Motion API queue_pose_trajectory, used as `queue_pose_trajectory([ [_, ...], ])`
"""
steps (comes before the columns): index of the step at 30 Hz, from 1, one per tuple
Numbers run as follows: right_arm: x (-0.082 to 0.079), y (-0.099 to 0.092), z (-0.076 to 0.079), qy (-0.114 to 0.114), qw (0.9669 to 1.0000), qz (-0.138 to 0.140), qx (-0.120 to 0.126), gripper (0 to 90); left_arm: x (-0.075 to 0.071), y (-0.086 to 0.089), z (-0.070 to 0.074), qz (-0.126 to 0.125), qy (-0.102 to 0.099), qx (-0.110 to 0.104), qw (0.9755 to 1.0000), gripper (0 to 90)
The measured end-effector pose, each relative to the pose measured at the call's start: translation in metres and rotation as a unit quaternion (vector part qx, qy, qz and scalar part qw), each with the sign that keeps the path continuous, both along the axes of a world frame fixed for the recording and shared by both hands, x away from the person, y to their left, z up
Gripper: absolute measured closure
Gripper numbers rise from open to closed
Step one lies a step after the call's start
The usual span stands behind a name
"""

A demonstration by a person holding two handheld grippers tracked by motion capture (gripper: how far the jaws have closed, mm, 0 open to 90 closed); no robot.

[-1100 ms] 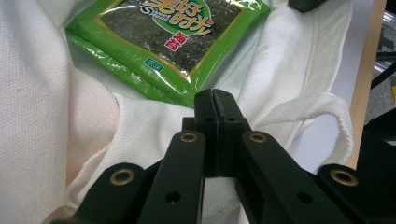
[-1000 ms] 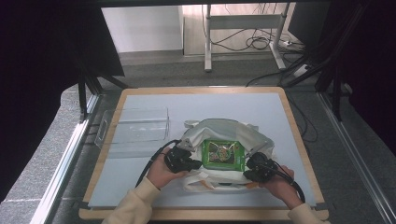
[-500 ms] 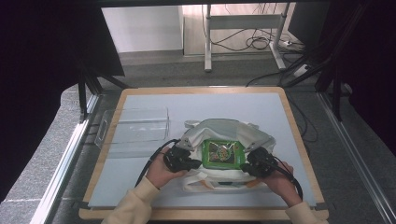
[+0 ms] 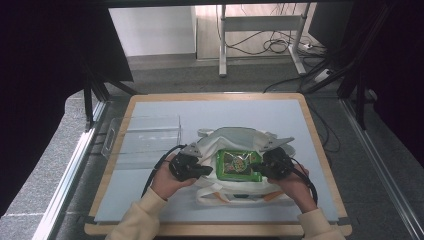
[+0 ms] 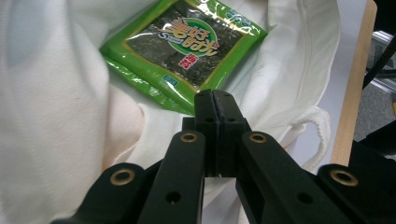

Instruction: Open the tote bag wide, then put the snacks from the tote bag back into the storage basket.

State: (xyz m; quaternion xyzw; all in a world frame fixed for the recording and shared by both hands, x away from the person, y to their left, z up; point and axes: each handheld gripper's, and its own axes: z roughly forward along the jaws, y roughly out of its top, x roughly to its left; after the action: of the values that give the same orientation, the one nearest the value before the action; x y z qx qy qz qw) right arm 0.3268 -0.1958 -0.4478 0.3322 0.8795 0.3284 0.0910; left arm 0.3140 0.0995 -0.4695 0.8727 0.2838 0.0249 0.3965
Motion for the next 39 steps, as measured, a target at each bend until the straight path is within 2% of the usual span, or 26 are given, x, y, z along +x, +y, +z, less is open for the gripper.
queue_pose_trajectory([
  [5,0.002,0.0,-0.003,-0.004,0.9998,0.003,0.018,89.2,0.002,0.008,0.002,0.009,0.001,-0.005,0.9999,89.7],
  [13,0.001,-0.002,-0.002,-0.002,0.9997,0.005,0.023,89.1,0.004,0.016,0.006,0.016,-0.001,-0.011,0.9998,89.6],
  [27,-0.001,-0.007,-0.002,-0.008,0.9997,0.002,0.022,89.1,0.003,0.015,0.013,0.023,-0.013,-0.014,0.9996,89.7],
  [39,0.001,-0.006,-0.001,-0.012,0.9995,0.007,0.029,89.1,0.007,0.011,0.01,0.018,-0.005,-0.011,0.9998,89.8],
])
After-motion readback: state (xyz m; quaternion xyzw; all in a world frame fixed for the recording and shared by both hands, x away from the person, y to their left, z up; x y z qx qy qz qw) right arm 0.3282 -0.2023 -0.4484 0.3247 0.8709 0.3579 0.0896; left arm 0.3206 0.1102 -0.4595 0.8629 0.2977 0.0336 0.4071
